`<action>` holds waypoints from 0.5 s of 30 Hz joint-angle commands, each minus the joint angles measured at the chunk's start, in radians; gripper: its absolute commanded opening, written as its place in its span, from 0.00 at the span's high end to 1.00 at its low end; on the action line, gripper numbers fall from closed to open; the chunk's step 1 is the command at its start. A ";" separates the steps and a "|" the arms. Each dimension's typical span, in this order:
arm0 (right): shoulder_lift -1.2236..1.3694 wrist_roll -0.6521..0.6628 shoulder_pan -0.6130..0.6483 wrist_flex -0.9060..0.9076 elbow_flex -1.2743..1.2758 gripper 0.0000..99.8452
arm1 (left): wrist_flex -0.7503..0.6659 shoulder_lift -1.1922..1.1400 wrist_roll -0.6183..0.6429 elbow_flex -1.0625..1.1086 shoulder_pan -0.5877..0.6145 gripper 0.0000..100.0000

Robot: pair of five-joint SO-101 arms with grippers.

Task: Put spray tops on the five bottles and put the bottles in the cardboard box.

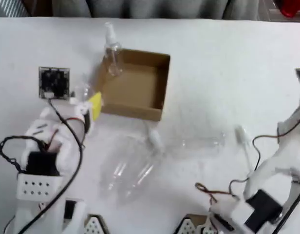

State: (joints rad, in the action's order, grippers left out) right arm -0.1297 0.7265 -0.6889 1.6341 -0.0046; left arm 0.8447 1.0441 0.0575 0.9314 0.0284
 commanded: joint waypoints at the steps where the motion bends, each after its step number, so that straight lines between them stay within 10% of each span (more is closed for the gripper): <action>1: 0.059 0.009 0.036 -0.018 -0.054 0.84 | -0.091 0.059 -0.017 0.063 -0.045 0.98; 15: 0.157 -0.063 0.193 -0.360 0.236 0.84 | -0.155 0.139 -0.018 0.204 -0.041 0.98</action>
State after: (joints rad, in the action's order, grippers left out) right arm 0.0529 0.6759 -0.5294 1.3610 0.1903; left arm 0.7142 1.1577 0.0483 1.1416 -0.0038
